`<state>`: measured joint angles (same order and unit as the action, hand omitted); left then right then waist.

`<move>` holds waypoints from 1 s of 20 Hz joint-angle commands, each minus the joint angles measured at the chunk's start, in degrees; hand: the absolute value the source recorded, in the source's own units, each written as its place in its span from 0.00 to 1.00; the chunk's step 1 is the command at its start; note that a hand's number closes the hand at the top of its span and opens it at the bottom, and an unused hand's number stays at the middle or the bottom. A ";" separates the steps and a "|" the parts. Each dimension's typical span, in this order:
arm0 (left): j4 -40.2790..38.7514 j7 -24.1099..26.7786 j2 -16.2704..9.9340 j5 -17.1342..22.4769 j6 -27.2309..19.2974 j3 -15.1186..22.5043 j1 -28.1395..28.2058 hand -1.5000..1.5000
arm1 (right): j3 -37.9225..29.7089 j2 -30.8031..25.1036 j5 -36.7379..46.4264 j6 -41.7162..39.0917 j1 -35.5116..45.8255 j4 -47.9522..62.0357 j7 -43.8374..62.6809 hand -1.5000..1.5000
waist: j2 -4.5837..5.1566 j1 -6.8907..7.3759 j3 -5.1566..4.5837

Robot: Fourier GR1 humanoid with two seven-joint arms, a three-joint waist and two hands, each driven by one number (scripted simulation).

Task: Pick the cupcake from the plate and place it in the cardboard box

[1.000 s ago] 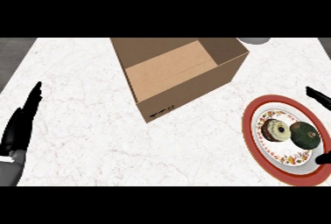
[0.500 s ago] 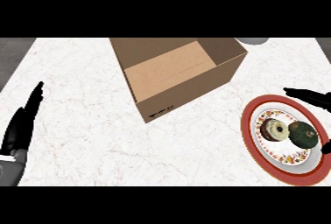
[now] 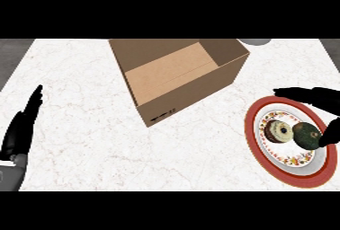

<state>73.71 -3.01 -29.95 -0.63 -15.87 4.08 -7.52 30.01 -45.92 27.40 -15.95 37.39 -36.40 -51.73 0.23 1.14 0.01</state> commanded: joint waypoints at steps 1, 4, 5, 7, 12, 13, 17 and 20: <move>-1.38 1.12 -0.06 -0.42 1.63 -2.47 0.70 0.50 | -0.97 3.93 3.85 -0.34 0.66 3.03 -2.15 0.00 | -0.10 -0.49 0.01; 2.65 0.53 -1.21 0.54 3.77 -3.53 3.40 0.50 | -1.38 3.56 5.31 -2.12 2.46 5.21 -4.26 0.00 | -0.13 -0.24 0.02; 4.11 -2.73 1.25 -1.93 0.97 -1.76 2.00 0.50 | -2.13 1.39 4.78 -4.35 1.07 0.66 -2.53 0.00 | -0.29 -0.83 -0.01; 0.27 1.15 1.55 -2.50 1.39 -3.23 2.37 0.50 | -2.05 4.87 5.93 -1.96 -0.65 -0.70 -0.17 0.00 | -0.25 -0.95 -0.02; -3.61 3.15 1.97 -1.98 3.75 -4.51 0.63 0.50 | -3.45 4.55 5.81 -5.47 1.90 2.31 -4.40 0.00 | -0.13 -0.70 -0.02; 0.27 -1.73 0.87 -1.95 3.99 -4.41 -0.71 0.50 | -3.44 5.09 5.89 -2.51 -0.14 3.58 -7.05 0.00 | -0.13 -0.56 0.03; -0.78 -0.89 3.07 -3.87 2.19 -3.83 -0.49 0.50 | -2.62 4.75 5.19 -4.72 -2.83 -3.46 -5.72 0.00 | -0.27 -1.30 -0.02; 1.52 -1.73 1.67 -3.06 3.87 -5.16 1.80 0.50 | -3.22 3.05 3.36 -6.63 -5.72 -11.00 -3.55 0.00 | -0.48 -1.47 -0.04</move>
<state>73.91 -3.13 -28.20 -3.44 -12.70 -0.69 -6.33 27.43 -41.91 31.87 -17.18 34.30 -42.45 -51.78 -0.25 -0.12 -0.25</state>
